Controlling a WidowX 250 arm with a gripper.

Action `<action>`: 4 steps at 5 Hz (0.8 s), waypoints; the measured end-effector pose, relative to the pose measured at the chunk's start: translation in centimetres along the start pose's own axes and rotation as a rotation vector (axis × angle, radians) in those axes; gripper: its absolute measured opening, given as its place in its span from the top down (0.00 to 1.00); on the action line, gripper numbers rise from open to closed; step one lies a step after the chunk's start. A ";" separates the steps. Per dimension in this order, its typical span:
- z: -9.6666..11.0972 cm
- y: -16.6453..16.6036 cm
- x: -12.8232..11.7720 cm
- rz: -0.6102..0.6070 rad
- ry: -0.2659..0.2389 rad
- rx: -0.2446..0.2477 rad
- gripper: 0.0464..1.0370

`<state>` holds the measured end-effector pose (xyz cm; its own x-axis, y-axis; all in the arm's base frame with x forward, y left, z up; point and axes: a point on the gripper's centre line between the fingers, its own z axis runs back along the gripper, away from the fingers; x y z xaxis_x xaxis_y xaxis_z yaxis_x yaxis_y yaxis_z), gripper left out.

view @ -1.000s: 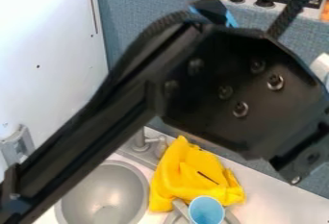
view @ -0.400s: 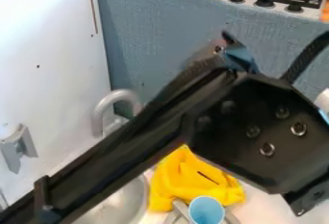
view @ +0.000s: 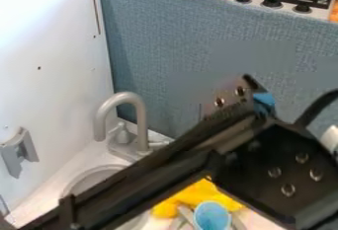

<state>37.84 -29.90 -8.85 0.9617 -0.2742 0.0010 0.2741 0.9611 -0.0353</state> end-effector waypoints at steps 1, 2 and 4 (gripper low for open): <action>-1.3 0.3 0.2 -0.003 0.037 0.014 0.36; -1.6 0.8 0.2 0.009 0.038 0.005 0.47; 2.0 1.9 -1.2 0.005 -0.022 -0.024 0.50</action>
<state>37.20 -27.65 -6.90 0.9631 -0.2681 0.0231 0.2690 0.9613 -0.0591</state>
